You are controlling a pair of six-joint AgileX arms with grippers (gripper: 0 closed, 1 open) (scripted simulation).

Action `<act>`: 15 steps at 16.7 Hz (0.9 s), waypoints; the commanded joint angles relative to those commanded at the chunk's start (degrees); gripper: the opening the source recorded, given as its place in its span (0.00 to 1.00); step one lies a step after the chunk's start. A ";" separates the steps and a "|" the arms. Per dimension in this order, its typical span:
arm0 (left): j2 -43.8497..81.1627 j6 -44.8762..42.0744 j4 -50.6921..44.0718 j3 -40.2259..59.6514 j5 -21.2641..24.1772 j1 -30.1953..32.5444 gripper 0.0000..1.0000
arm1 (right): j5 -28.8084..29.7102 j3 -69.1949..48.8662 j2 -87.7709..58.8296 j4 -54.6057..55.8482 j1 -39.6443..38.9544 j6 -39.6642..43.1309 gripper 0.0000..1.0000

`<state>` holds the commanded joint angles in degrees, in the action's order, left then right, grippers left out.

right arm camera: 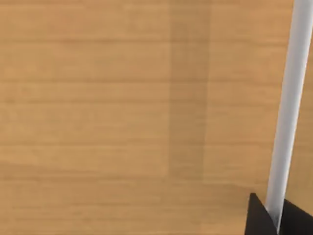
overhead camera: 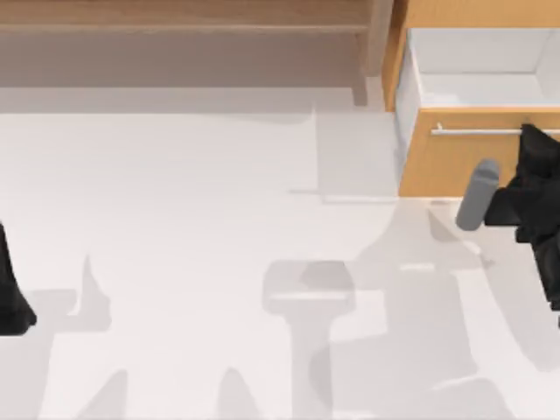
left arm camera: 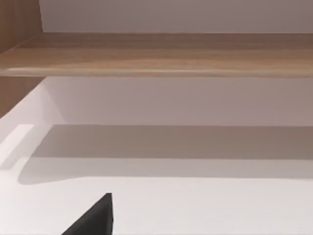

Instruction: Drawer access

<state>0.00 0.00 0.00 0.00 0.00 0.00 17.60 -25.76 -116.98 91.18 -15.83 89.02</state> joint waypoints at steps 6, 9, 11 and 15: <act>0.00 0.00 0.00 0.00 0.00 0.00 1.00 | 2.75 10.15 2.56 6.70 -2.76 -0.17 0.00; 0.00 0.00 0.00 0.00 0.00 0.00 1.00 | 2.75 10.15 2.56 6.70 -2.76 -0.17 0.00; 0.00 0.00 0.00 0.00 0.00 0.00 1.00 | 2.75 10.15 2.56 6.70 -2.76 -0.17 0.15; 0.00 0.00 0.00 0.00 0.00 0.00 1.00 | 2.75 10.15 2.56 6.70 -2.76 -0.17 0.45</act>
<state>0.00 0.00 0.00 0.00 0.00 0.00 20.34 -15.61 -114.42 97.89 -18.59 88.85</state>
